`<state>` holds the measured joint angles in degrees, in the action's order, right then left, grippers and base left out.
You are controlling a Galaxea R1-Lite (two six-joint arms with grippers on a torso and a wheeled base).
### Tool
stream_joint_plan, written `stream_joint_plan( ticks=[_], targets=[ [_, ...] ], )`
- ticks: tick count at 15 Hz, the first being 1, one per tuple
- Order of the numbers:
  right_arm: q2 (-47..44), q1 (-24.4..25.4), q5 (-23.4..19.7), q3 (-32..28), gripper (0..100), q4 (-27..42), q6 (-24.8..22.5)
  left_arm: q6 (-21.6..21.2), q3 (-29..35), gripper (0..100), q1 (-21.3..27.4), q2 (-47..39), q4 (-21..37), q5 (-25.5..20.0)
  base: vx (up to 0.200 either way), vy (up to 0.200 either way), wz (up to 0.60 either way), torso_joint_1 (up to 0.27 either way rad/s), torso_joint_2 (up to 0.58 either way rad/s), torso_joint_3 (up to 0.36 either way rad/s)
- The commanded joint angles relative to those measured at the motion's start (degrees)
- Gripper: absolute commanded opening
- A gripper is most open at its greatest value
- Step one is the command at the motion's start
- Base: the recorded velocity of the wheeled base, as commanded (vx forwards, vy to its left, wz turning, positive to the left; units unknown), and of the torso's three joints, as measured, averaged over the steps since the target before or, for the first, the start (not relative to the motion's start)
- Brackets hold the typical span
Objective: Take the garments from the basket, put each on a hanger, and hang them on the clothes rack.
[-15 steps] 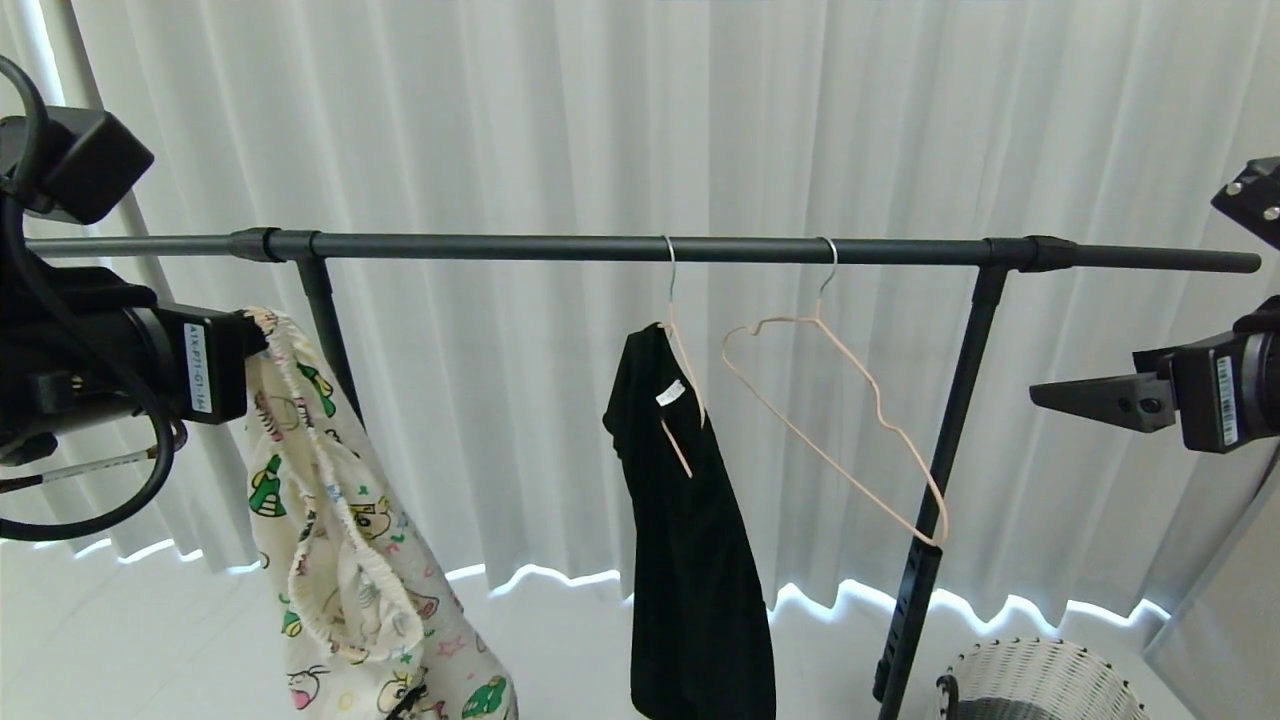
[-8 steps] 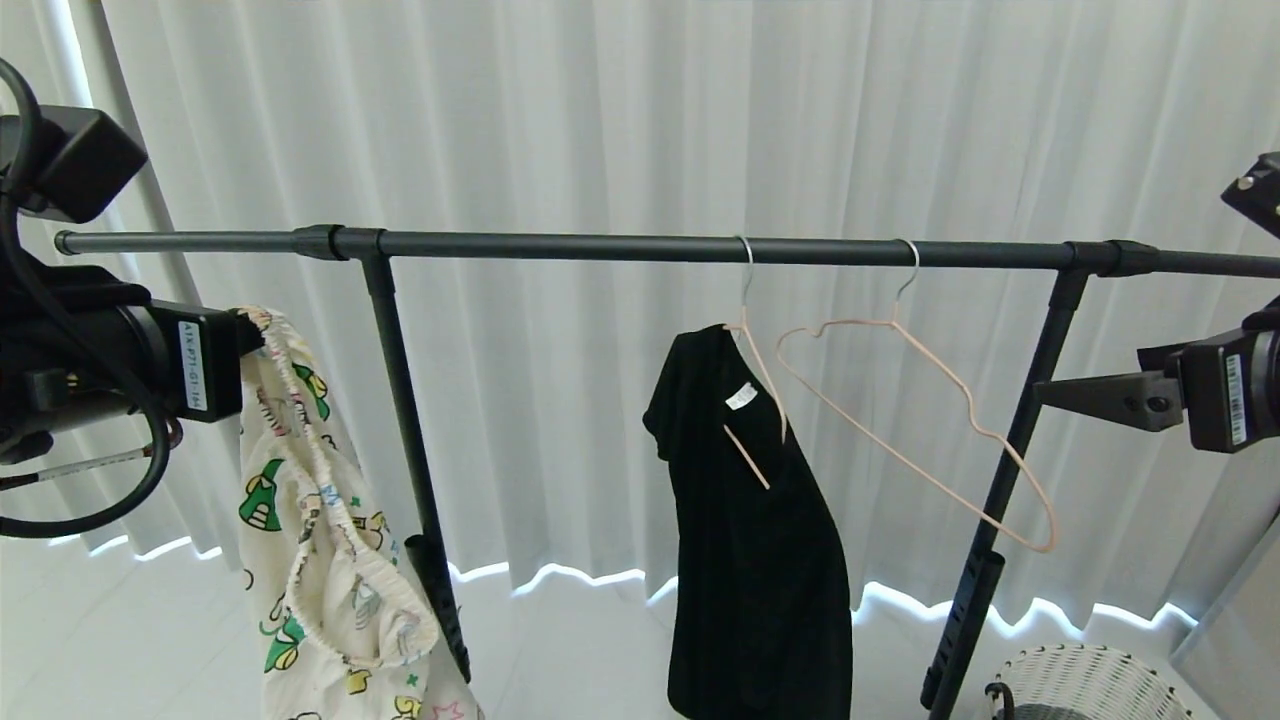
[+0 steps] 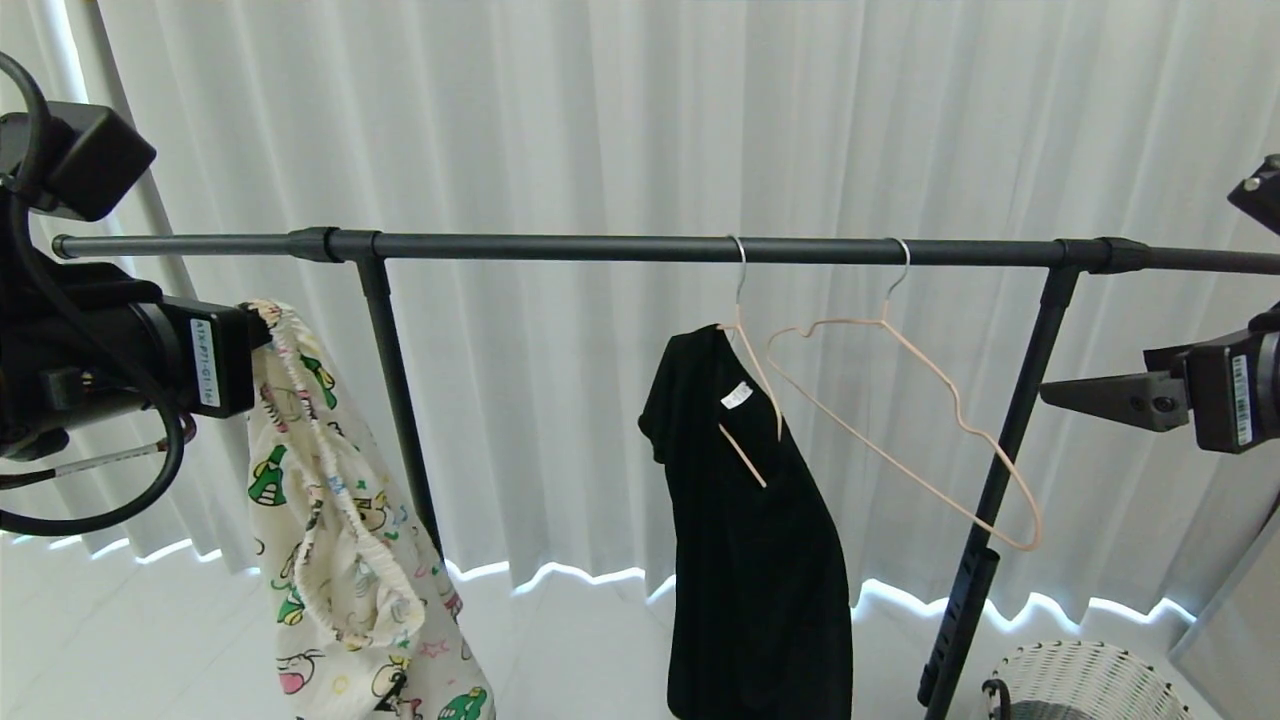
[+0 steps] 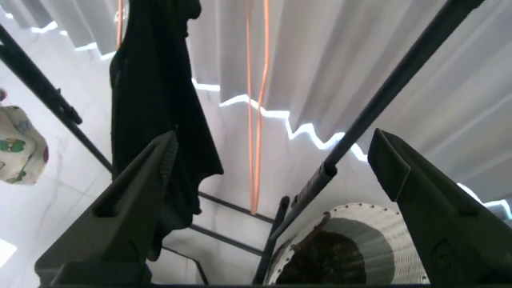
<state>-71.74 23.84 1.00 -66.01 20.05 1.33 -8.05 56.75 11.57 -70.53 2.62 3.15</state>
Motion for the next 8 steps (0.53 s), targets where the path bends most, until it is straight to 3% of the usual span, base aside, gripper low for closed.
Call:
stream_joint_plan(
  ticks=[1,8],
  targets=[
    [0.0,0.0,0.0,-0.1,100,0.0,0.0,0.0,-0.1,0,0.0,0.1,0.0,0.0,0.0,0.0,0.0,0.0,0.0,0.0],
    [-0.2,-0.1,0.3,2.6,100,0.1,-0.1,-2.6,-0.8,0,0.4,0.3,0.0,-0.2,0.0,0.0,0.0,0.0,0.0,0.0]
  ],
)
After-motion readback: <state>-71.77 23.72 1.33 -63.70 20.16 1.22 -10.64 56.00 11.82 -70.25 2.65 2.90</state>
